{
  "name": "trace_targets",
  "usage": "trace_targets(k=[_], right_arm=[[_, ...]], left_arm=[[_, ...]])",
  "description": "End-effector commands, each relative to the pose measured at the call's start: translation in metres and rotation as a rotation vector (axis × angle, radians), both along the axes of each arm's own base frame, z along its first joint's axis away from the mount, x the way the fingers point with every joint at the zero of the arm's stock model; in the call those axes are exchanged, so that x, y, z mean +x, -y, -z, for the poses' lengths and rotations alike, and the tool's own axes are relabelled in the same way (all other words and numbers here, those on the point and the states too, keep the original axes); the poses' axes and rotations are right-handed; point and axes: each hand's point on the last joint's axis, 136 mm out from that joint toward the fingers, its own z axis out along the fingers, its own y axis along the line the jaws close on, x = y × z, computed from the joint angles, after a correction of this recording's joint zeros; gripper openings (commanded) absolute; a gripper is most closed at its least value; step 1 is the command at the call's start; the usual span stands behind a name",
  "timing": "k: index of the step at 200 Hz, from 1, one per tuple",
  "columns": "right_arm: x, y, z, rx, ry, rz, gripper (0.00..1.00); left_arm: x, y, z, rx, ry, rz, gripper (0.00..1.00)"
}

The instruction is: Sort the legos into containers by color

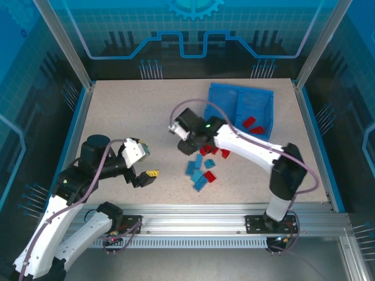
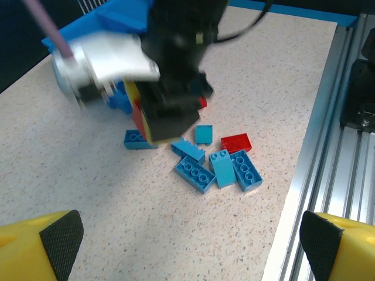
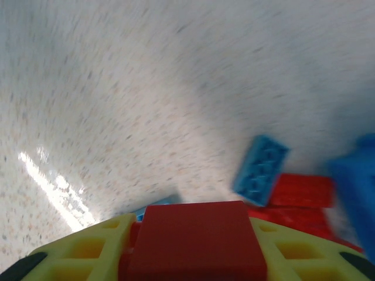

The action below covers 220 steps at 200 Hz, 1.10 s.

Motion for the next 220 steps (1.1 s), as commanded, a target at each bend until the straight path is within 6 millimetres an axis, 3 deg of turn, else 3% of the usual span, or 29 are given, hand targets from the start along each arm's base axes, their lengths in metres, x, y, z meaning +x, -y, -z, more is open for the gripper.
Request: trace_targets(k=[1, 18, 33, 60, 85, 115, 131, 139, 189, 220], right_arm=[[0.031, 0.041, -0.036, 0.095, 0.088, 0.234, 0.36], [0.054, 0.083, -0.062, 0.181, 0.140, 0.437, 0.36], [0.072, 0.137, -0.073, 0.245, 0.141, 0.681, 0.35], [0.088, 0.229, -0.059, 0.382, 0.061, 1.104, 0.34], [0.102, 0.275, -0.029, 0.445, -0.041, 1.368, 0.32], [0.122, 0.292, 0.011, 0.461, -0.157, 1.582, 0.31], [0.130, 0.293, 0.037, 0.473, -0.228, 1.712, 0.18], [0.133, 0.294, 0.048, 0.468, -0.255, 1.770, 0.17], [0.146, 0.297, 0.092, 0.362, -0.344, 1.922, 0.35], [0.151, 0.294, 0.088, 0.385, -0.348, 1.898, 0.53]], left_arm=[[0.010, 0.013, -0.015, -0.087, 0.048, 0.030, 0.99], [0.018, 0.015, -0.018, -0.125, 0.056, 0.010, 0.99], [0.023, 0.016, -0.017, -0.137, 0.050, -0.003, 0.99], [0.028, 0.016, -0.014, -0.133, 0.040, -0.020, 0.99], [0.033, 0.015, -0.013, -0.125, 0.042, -0.037, 0.99], [0.039, 0.012, -0.013, -0.128, 0.026, -0.079, 0.99], [0.042, 0.010, -0.012, -0.133, 0.014, -0.105, 0.99], [0.044, 0.010, -0.012, -0.136, 0.008, -0.117, 0.99], [0.048, 0.004, -0.016, -0.141, 0.000, -0.167, 0.99], [0.054, 0.003, -0.016, -0.169, -0.017, -0.210, 0.99]])
